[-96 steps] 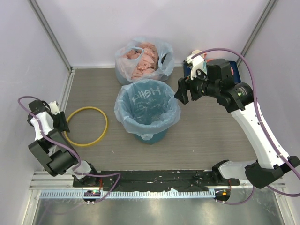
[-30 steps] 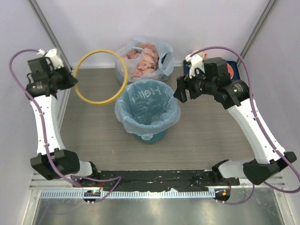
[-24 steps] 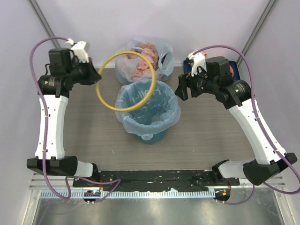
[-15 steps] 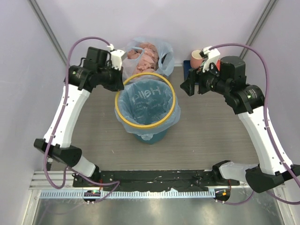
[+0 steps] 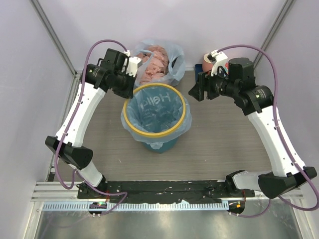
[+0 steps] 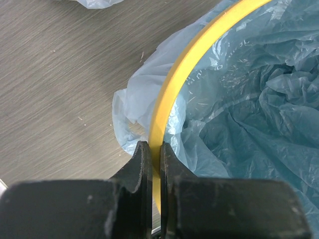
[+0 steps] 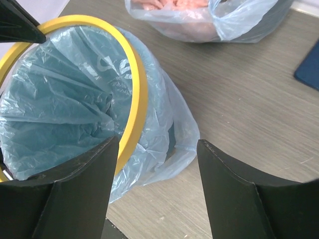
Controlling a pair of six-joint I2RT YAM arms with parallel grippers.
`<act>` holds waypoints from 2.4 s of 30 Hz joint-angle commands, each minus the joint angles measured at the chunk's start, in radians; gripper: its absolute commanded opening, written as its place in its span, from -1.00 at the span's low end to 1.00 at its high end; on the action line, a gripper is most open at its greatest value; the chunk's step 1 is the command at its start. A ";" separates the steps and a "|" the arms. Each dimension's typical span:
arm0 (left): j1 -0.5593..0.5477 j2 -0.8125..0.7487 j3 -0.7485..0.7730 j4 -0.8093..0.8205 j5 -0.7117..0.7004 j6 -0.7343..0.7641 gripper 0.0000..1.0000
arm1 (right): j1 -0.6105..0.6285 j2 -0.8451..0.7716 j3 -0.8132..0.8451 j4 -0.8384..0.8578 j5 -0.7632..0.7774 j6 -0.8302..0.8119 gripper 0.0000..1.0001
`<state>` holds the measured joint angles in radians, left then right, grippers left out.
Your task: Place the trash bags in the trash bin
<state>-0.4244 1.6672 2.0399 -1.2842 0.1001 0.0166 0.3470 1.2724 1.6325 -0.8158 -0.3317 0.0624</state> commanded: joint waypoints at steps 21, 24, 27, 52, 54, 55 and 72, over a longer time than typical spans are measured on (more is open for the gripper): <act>-0.030 0.057 0.049 -0.007 -0.019 0.031 -1.00 | 0.057 0.070 -0.105 0.033 -0.032 -0.024 -0.11; -0.030 0.049 0.022 0.006 -0.023 0.036 -1.00 | 0.056 0.068 -0.134 0.032 -0.026 -0.035 -0.33; -0.030 0.042 0.003 0.017 -0.025 0.037 -0.94 | 0.058 0.064 -0.160 0.035 -0.021 -0.047 -0.42; 0.219 -0.387 -0.411 0.556 0.711 0.056 0.89 | 0.043 -0.034 -0.061 0.218 -0.369 -0.095 0.59; 0.219 -0.493 -0.538 0.693 0.785 -0.012 0.93 | 0.043 -0.059 -0.135 0.285 -0.443 -0.084 0.61; 0.219 -0.517 -0.628 0.792 0.803 -0.038 0.99 | 0.044 -0.061 -0.152 0.300 -0.458 -0.078 0.61; 0.203 -0.626 -0.989 0.890 0.754 0.256 0.97 | 0.044 -0.076 -0.422 0.372 -0.538 -0.237 0.59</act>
<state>-0.2192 1.0748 1.1099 -0.4305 0.8742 0.1658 0.3901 1.2072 1.2423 -0.4805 -0.8474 -0.1169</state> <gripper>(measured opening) 0.992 0.796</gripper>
